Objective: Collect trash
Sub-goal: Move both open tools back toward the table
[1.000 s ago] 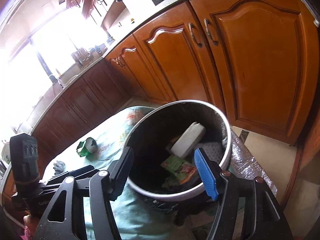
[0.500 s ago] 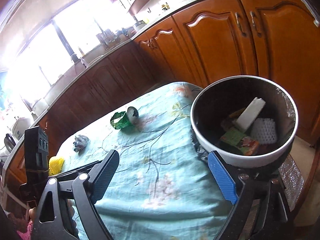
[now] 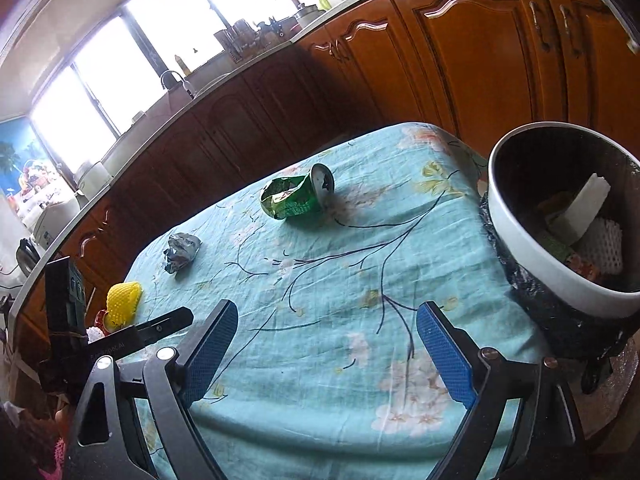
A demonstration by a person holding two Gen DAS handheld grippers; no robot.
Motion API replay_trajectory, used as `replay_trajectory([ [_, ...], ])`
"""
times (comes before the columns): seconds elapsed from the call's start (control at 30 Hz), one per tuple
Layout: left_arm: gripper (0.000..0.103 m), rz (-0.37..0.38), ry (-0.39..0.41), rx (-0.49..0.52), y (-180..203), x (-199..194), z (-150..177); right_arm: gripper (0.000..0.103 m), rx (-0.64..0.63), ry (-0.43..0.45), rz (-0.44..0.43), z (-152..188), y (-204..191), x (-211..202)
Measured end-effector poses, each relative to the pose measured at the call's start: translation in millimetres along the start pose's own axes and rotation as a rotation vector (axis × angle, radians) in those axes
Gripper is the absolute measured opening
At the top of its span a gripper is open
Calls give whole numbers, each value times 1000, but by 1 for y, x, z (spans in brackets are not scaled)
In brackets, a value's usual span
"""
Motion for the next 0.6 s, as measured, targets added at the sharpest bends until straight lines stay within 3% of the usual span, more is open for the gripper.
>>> replay_trajectory([
  [0.4, 70, -82, 22, -28, -38, -5, -31, 92, -30, -33, -2, -20, -20, 27],
  [0.6, 75, -143, 58, -22, -53, -6, -62, 92, -44, -42, -1, -42, -26, 45],
])
Point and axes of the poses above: each gripper's, at about its wrist camera, not at the fingertips, and x roughly the way its jaws point, y to its right, z to its underside, the point moved 10 cm from there along x, roughly the way its jaws point, and after that the axes turned 8 degrees about -y, right-handed, at the moved point
